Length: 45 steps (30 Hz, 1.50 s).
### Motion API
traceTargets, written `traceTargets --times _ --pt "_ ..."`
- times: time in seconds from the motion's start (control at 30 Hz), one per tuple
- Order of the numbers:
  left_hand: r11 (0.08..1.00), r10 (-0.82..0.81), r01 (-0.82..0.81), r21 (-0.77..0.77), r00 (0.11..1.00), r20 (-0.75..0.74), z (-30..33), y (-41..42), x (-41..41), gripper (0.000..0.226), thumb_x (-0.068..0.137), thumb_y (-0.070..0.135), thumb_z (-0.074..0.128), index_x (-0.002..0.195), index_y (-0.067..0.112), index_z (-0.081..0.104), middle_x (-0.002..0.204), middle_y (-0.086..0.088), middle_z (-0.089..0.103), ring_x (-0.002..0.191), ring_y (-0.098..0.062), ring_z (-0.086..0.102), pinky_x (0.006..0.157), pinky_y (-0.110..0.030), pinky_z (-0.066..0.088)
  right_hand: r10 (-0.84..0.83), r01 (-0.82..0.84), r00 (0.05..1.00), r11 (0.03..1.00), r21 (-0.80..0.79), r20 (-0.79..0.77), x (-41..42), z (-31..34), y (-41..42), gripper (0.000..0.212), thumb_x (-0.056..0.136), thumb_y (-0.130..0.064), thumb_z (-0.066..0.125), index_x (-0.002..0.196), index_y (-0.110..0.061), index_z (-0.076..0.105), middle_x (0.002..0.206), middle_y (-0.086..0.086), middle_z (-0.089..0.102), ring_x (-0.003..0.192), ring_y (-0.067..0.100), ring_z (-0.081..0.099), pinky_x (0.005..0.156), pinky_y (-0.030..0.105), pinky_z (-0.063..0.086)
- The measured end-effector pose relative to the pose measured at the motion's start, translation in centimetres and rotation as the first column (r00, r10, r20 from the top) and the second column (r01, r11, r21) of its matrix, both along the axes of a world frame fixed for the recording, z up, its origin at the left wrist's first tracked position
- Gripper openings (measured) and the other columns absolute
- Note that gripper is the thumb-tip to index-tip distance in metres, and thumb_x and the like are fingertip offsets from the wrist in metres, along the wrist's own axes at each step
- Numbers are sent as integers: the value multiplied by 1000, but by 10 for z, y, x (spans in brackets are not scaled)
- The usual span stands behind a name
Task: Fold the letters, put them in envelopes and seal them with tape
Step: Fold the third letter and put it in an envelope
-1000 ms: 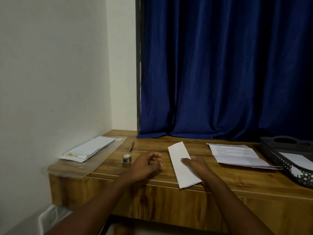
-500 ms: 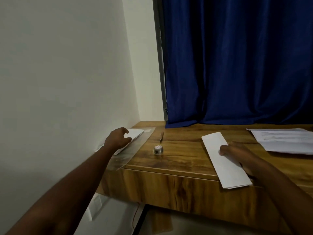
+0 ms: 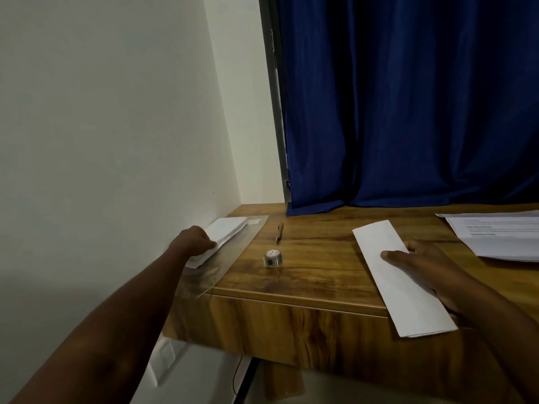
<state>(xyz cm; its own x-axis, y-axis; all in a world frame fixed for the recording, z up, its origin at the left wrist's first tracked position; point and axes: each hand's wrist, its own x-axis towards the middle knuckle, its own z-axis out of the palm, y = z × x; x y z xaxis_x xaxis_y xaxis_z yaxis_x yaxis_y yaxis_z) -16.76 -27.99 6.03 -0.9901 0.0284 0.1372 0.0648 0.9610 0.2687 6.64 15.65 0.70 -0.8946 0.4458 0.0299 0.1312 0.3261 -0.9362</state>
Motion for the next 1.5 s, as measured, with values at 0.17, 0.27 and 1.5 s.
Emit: traceTargets --times 0.17,0.27,1.5 --pt "998 17 -24 -52 992 -126 10 4 10 23 90 28 67 91 7 76 95 -11 75 89 -27 68 76 -35 56 29 -30 999 998 -50 -31 -2 -1 1 57 88 -42 75 133 -19 50 96 -5 61 85 21 66 60 30 50" --pt "998 31 -40 -38 976 -216 16 4 13 21 87 24 64 79 6 73 81 -10 73 79 -29 69 67 -31 52 23 -28 998 997 -76 -61 -1 -1 1 42 89 -37 76 119 -22 51 95 -3 64 83 22 69 59 30 51" --pt "136 -556 -93 986 817 153 -36 267 207 13 100 5 61 112 -2 58 92 -17 76 67 -26 74 61 -39 62 -64 51 997 974 -222 -50 61 24 17 21 88 -28 77 98 -10 75 83 9 79 71 22 76 54 25 55"
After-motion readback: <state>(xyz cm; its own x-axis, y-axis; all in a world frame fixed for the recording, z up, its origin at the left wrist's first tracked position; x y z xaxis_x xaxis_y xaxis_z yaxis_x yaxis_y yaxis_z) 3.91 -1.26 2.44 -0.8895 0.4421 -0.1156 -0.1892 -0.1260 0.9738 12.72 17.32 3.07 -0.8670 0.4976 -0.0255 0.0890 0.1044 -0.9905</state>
